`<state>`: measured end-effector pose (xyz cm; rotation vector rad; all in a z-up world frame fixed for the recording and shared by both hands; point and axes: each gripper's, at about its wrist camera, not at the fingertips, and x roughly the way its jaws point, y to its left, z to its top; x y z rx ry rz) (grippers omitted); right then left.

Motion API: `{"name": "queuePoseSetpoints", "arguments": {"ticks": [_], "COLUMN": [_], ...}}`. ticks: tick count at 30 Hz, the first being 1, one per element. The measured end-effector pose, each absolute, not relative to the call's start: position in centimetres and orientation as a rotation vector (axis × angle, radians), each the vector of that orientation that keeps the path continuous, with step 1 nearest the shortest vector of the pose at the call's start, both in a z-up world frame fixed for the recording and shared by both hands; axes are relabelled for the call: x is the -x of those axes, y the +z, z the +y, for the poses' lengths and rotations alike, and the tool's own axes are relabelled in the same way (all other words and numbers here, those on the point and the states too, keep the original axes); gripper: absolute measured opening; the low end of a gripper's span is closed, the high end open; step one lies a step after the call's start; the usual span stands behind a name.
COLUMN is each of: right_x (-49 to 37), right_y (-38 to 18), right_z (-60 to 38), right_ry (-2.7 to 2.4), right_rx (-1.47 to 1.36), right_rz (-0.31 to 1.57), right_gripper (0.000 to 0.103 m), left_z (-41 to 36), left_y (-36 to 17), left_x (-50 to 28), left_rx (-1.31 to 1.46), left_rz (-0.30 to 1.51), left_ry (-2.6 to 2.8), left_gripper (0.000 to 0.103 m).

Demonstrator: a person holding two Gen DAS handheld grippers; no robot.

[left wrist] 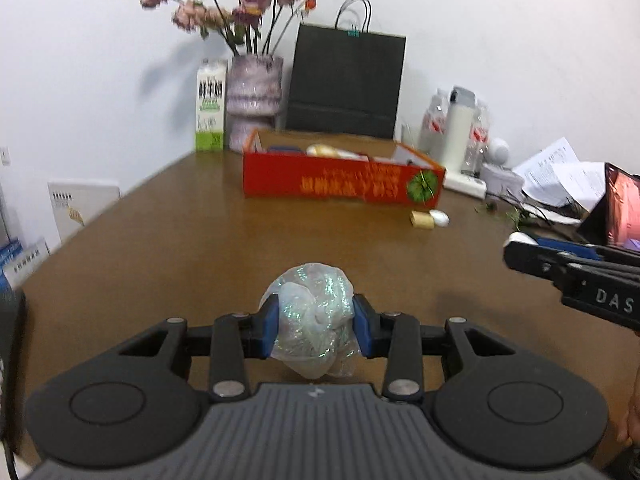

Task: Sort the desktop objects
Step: 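Grasp the clear plastic bag with the left tool while the right tool grasps a white lid, then carry the plastic bag and white lid into the box and release them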

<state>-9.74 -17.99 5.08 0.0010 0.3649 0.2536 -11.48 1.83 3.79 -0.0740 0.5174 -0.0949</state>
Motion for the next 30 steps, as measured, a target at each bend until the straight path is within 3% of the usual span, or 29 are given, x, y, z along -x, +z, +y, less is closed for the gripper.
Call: {"name": "queuePoseSetpoints", "arguments": {"ticks": [14,23,26,30], "right_x": [9.1,-7.6,-16.3,-25.1], "right_y": [6.9,15.0,15.3,12.8], "right_z": [-19.9,-20.0,-19.7,-18.6], "right_ry": [0.211,0.272,0.285,0.288], "right_rx": [-0.05,-0.056,-0.106,-0.149], "right_rz": [0.353,0.35,0.49,0.697], "right_gripper": [0.038,0.038,0.038,0.038], "left_z": [2.2,4.3,3.2,1.9], "left_y": [7.6,16.0,15.3,10.1], "left_x": [8.3,-11.9,-19.4,-26.5], "left_rx": [0.11,0.254,0.2,0.065], "left_rz": [0.424,0.469,0.55,0.74], "left_ry": [-0.147,-0.221,-0.192,-0.147], "left_gripper": [0.038,0.038,0.039,0.04]}}
